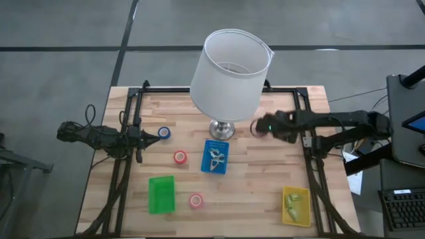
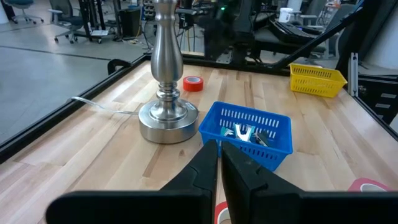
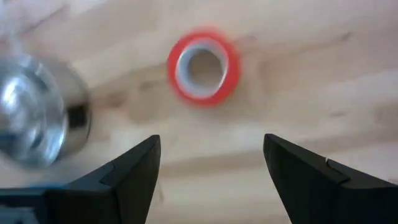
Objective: Pick and place Stapler, Stapler remover, tape
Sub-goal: Put the top orange tape into the green bin
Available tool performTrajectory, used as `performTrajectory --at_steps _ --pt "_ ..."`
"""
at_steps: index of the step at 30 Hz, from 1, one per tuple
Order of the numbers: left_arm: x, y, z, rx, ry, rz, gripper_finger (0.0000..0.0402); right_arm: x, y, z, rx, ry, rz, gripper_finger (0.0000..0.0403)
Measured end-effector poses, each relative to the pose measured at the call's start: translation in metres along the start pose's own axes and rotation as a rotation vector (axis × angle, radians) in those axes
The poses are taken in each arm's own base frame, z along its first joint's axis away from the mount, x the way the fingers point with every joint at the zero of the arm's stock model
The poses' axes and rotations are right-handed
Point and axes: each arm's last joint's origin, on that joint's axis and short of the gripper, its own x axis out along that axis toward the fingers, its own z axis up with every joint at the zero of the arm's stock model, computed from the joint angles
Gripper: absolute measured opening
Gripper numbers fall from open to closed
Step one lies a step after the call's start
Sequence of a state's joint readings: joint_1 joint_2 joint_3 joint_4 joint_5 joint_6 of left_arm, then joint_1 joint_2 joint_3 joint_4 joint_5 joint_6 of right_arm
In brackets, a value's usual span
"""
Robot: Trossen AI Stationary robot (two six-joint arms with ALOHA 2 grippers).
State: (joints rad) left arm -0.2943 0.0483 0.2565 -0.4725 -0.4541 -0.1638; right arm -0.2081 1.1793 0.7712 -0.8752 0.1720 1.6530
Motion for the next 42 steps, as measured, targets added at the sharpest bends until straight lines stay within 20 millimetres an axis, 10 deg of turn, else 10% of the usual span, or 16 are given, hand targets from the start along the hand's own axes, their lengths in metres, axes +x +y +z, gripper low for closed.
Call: performTrajectory --at_steps 9,28,42 --pt "0.000 0.000 0.000 0.000 0.000 0.000 0.0023 0.013 -0.003 0.047 0.059 -0.023 -0.007 0.0257" --pt "0.000 0.000 0.000 0.000 0.001 0.000 0.0023 0.075 0.008 0.040 -0.111 0.136 -0.174 0.0231" --pt "0.000 0.000 0.000 0.000 0.000 0.000 0.0023 0.080 0.013 0.039 -0.198 0.124 -0.168 0.0061"
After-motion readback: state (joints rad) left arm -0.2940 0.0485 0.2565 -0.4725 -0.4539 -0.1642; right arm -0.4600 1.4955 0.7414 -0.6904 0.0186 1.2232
